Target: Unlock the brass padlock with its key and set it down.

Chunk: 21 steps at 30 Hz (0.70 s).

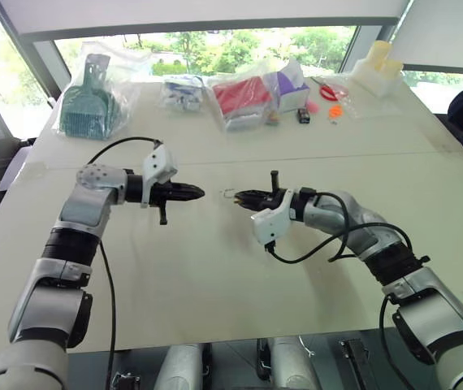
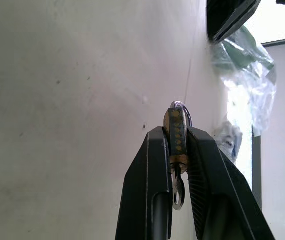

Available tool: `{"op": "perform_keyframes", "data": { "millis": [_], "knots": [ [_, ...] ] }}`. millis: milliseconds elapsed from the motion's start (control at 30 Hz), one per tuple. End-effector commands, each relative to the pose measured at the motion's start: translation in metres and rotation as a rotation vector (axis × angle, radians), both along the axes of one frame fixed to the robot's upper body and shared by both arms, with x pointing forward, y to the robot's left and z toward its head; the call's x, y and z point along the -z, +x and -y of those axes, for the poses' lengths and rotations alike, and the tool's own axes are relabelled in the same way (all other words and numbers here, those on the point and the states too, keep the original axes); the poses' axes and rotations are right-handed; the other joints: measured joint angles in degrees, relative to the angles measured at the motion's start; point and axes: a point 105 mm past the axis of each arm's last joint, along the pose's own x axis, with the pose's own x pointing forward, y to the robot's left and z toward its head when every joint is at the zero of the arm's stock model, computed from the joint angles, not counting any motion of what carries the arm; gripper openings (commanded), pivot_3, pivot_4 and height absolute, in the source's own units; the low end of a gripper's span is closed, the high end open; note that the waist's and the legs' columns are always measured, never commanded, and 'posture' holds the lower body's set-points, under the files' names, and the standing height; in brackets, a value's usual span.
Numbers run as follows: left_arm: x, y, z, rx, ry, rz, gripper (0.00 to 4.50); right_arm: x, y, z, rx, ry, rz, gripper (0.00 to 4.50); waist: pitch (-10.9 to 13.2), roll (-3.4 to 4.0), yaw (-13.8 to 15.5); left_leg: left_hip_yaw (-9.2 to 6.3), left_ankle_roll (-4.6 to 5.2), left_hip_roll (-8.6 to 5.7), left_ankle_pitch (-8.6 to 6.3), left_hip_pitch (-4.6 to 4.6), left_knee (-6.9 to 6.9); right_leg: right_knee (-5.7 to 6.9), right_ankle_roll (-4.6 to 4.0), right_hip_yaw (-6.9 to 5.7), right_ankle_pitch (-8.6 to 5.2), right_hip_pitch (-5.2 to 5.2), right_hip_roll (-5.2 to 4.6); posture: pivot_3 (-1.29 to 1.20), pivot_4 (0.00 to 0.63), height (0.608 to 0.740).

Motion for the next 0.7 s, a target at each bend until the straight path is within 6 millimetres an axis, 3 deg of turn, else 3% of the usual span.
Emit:
{"op": "perform_keyframes", "data": {
  "millis": [33, 300, 333, 533, 667, 700],
  "knots": [
    [-0.017, -0.003, -0.003, -0.013, -0.030, 0.056, 0.04, 0.004, 0.000, 0.004, -0.012, -0.022, 0.006, 0.00, 0.00, 0.00, -0.01, 0.00, 0.00, 0.00, 0.00, 0.00, 0.00, 0.00, 0.00, 0.00, 0.00, 0.00, 0.00, 0.00, 0.150, 0.740],
    [-0.016, -0.008, -0.001, -0.027, -0.034, 0.060, 0.00, 0.015, -0.002, 0.012, -0.003, -0.056, -0.032, 4.09, 0.00, 0.00, -0.05, 0.00, -0.02, 0.00, 0.01, 0.02, 0.00, 0.01, 0.00, 0.01, 0.00, 0.01, 0.00, 0.00, 0.150, 0.740],
    [-0.016, -0.009, -0.002, -0.029, -0.035, 0.058, 0.00, 0.015, -0.005, 0.015, -0.004, -0.059, -0.044, 4.43, 0.00, 0.00, 0.03, 0.00, -0.02, 0.00, 0.01, 0.03, 0.00, 0.00, 0.00, 0.01, 0.00, 0.02, 0.00, 0.00, 0.150, 0.740],
    [-0.018, -0.018, -0.005, -0.025, -0.037, 0.043, 0.00, -0.001, -0.022, 0.032, 0.036, -0.026, -0.138, 4.43, -0.01, 0.00, 0.19, -0.04, 0.07, 0.00, -0.04, 0.04, 0.00, -0.05, 0.00, 0.00, 0.00, 0.09, -0.02, 0.00, 0.150, 0.740],
    [-0.018, -0.025, -0.005, -0.022, -0.033, 0.027, 0.00, -0.015, -0.027, 0.045, 0.126, 0.067, -0.277, 4.43, 0.00, 0.00, 0.11, -0.05, 0.10, 0.00, -0.06, 0.07, 0.01, -0.04, 0.00, 0.00, 0.00, 0.10, -0.02, 0.00, 0.150, 0.740],
    [-0.016, -0.026, -0.006, -0.021, -0.026, 0.025, 0.00, -0.023, -0.027, 0.049, 0.180, 0.172, -0.381, 4.43, 0.00, 0.00, 0.12, -0.05, 0.10, 0.00, -0.06, 0.08, 0.01, -0.03, 0.00, 0.00, 0.00, 0.10, -0.02, 0.00, 0.150, 0.740]
  ]
}}
